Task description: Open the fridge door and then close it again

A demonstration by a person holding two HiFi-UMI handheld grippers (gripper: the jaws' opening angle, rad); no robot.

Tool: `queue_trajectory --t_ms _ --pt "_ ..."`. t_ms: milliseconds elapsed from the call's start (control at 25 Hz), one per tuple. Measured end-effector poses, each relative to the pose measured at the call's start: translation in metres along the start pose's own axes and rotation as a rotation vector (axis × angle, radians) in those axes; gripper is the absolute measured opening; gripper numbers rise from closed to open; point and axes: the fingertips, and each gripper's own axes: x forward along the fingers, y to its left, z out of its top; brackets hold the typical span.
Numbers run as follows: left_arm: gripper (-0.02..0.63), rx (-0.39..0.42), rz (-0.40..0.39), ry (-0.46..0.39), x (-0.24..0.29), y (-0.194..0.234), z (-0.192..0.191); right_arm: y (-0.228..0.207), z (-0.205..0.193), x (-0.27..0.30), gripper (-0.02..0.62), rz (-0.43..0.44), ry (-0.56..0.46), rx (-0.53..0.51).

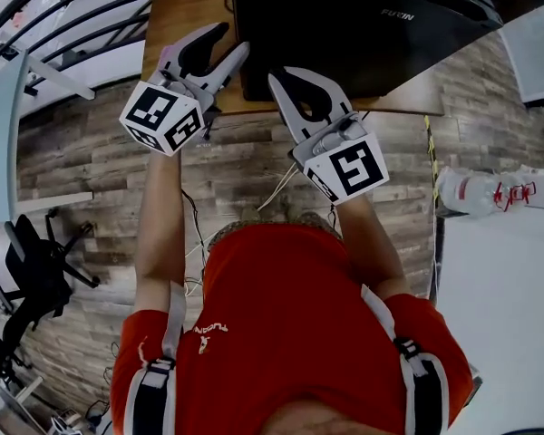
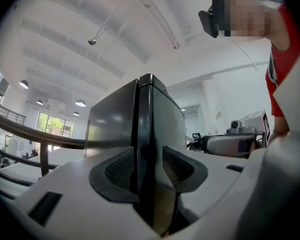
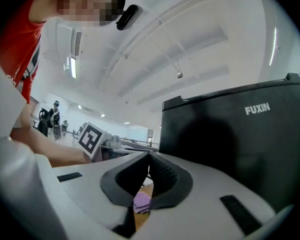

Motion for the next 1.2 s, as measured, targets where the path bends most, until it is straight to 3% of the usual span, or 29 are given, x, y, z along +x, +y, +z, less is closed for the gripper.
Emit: queue_trajectory --t_ms 520,880,1040,1200 --pt "0.173 0.002 -0.126 0.013 0.022 -0.002 0.001 -0.014 -0.008 -0.004 0.026 -0.072 0.051 0.012" --pt "0.173 0.022 -0.093 0.013 0.021 -0.002 0.003 -0.011 -0.013 -0.015 0.026 -0.105 0.080 0.026" --pt "0.172 0.041 -0.062 0.034 0.020 -0.003 0.002 -0.007 -0.004 -0.014 0.026 -0.103 0.039 0.003" --pt "0.164 0.048 -0.088 0.018 0.010 -0.017 0.004 -0.004 0.001 -0.017 0.026 -0.105 0.034 -0.006"
